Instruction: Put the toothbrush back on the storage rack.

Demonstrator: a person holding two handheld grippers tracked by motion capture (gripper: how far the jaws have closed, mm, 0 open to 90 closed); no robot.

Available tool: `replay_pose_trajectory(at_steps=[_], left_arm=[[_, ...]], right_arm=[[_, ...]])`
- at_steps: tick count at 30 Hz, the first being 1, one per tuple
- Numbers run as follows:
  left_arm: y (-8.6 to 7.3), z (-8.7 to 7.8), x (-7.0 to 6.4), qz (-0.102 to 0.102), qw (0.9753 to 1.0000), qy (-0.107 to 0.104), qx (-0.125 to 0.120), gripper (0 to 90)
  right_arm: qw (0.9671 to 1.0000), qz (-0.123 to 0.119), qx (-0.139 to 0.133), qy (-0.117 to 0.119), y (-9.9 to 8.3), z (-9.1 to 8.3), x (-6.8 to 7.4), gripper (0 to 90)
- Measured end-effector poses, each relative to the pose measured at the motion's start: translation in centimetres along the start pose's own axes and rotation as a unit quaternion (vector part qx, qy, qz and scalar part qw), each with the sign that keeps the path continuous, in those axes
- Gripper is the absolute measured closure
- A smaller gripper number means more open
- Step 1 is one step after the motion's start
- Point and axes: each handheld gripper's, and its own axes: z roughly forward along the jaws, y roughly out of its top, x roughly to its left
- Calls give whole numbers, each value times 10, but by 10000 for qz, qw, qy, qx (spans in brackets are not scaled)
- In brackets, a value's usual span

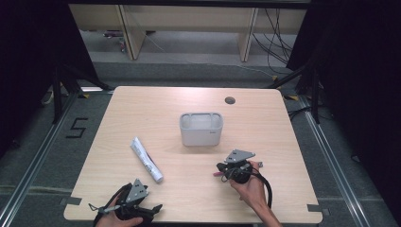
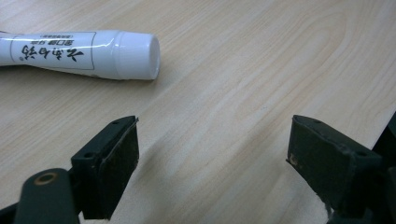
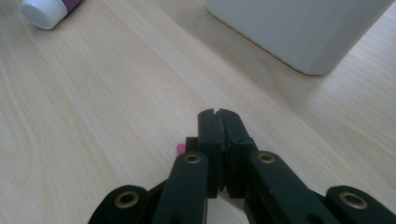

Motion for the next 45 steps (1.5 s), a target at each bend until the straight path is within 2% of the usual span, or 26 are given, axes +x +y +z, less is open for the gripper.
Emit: replay_pose_trajectory(at_steps=[1, 3, 9, 10, 11, 13, 16, 18, 19, 20, 22, 23, 24, 28, 31, 32, 35, 36, 37, 38, 39, 40, 41, 42, 43, 45], left_arm=[[0, 1, -2, -106, 9999, 8, -85, 160], [0, 1, -2, -82, 9999, -34, -83, 160], [0, 1, -2, -103, 9999, -9, -113, 160], [0, 1, -2, -132, 9999, -14, -104, 160], [0, 1, -2, -101, 9999, -12, -105, 160], [0, 1, -2, -99, 9999, -21, -113, 160], [0, 1, -2, -106, 9999, -17, -106, 160], [0, 0, -2, -36, 10000, -35, -62, 160], [0, 0, -2, -79, 9999, -25, -106, 160], [0, 0, -2, -92, 9999, -18, -115, 160], [0, 0, -2, -58, 9999, -41, -90, 160], [-1, 0, -2, -127, 9999, -52, -101, 160], [0, 0, -2, -50, 9999, -43, -91, 160], [0, 0, -3, -119, 9998, -41, -135, 160], [0, -1, -2, -89, 9999, -20, -109, 160], [0, 0, -3, -99, 9999, 31, -128, 160], [0, -1, -3, -110, 9998, -18, -136, 160], [0, -1, -3, -114, 9998, -21, -143, 160], [0, -1, -1, -41, 10000, -7, -75, 160], [0, -1, -2, -111, 9999, -10, -130, 160], [0, -1, -3, -118, 9999, 8, -126, 159], [0, -1, -2, -63, 9999, -45, -111, 160], [0, -1, -2, -84, 9999, -33, -122, 160], [0, -1, -2, -84, 9999, -33, -122, 160], [0, -1, -1, -63, 10000, 0, -66, 160], [-1, 0, -3, -101, 9999, 34, -130, 160]], right_arm=[[10000, 19, 54, 55, 1, 2, 0, 887], [9998, 125, 150, 36, 2, 6, 2, 887], [9995, 5, 311, 100, 3, 16, 2, 887], [9995, 90, 303, 84, 3, 18, 3, 887], [9994, 66, 347, 72, 3, 19, 3, 887], [9995, 19, 307, 42, 3, 21, 4, 883], [9989, -13, 439, 132, 3, 21, 5, 881], [9990, -73, 403, 191, 2, 22, 4, 881], [9989, -39, 454, 148, 2, 21, 5, 881], [9992, 4, 385, 145, 2, 22, 7, 881], [9986, -51, 473, 219, 2, 20, 8, 880], [9986, -95, 441, 261, 1, 20, 9, 880], [9982, -123, 492, 323, 1, 19, 9, 880], [9982, -113, 502, 306, -3, 16, 14, 878], [9980, -117, 495, 384, -7, 11, 15, 878], [9977, -45, 531, 417, -8, 8, 15, 878], [9973, -59, 581, 452, -12, 0, 13, 878], [9979, -49, 497, 402, -14, 0, 13, 878], [9979, -45, 516, 393, -15, -3, 14, 878], [9975, -24, 567, 420, -16, -5, 14, 878], [9971, -45, 621, 445, -18, -7, 14, 879], [9975, -27, 556, 439, -20, -7, 16, 878], [9966, -37, 677, 471, -20, -10, 17, 878], [9972, -75, 602, 438, -22, -9, 18, 879], [9962, -109, 688, 522, -23, -12, 18, 878], [9965, -110, 629, 533, -26, -14, 20, 878]])
